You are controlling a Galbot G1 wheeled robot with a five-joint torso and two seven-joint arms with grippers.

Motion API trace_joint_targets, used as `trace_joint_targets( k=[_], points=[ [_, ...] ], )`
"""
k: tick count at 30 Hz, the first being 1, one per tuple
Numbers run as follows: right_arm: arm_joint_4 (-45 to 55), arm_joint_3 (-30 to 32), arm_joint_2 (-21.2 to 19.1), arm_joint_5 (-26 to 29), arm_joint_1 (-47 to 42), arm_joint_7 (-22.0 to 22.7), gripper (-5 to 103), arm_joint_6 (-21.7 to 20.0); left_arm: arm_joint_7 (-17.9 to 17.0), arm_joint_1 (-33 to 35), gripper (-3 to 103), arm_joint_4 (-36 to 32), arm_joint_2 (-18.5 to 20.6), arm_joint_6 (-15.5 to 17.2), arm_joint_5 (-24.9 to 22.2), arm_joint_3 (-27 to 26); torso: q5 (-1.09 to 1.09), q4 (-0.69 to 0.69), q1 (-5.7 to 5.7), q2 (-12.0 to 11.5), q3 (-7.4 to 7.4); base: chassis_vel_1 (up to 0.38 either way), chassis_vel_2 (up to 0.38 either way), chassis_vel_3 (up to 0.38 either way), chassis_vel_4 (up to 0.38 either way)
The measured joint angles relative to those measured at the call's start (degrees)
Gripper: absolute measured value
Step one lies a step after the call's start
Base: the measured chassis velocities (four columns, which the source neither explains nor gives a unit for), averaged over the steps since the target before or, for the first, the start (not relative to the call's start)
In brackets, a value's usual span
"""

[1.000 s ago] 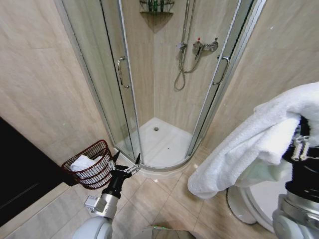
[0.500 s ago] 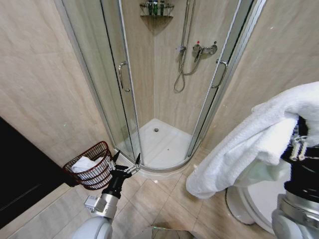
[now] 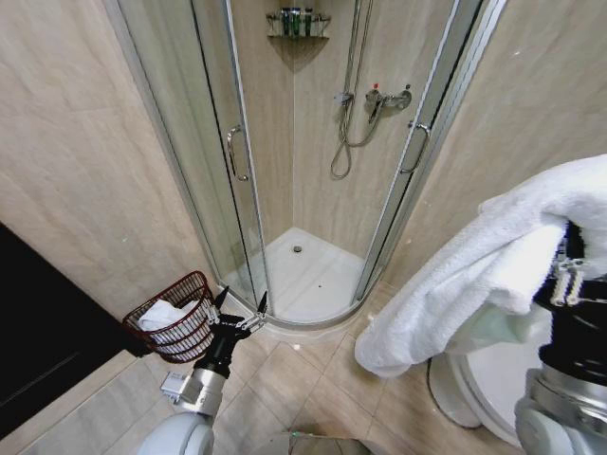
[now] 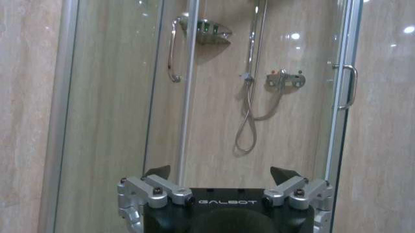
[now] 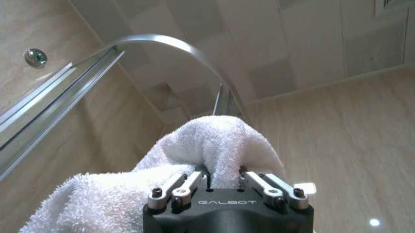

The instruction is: Discard the used towel into the hamper.

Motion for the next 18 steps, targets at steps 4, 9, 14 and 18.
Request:
trace_joint_targets(
  k=[4,9,14,18],
  points=[
    [0.0,0.0,0.1,0.0,-0.2,0.0,20,0.2,0.0,0.0,100,0.0,0.0,0.0,0.0,0.0,0.0,0.0,0.53,1.1,0.62,0.0,0.0,0.0,0.0],
    [0.0,0.0,0.1,0.0,-0.2,0.0,20,0.3,0.0,0.0,100,0.0,0.0,0.0,0.0,0.0,0.0,0.0,1.11,2.5,1.4,0.0,0.0,0.0,0.0],
    [0.0,0.0,0.2,0.0,-0.4,-0.1,20,0.6,0.0,0.0,100,0.0,0.0,0.0,0.0,0.0,0.0,0.0,1.86,4.1,2.29,0.0,0.0,0.0,0.0],
    [0.0,0.0,0.2,0.0,-0.4,-0.1,20,0.6,0.0,0.0,100,0.0,0.0,0.0,0.0,0.0,0.0,0.0,2.34,5.2,2.91,0.0,0.0,0.0,0.0]
  ],
)
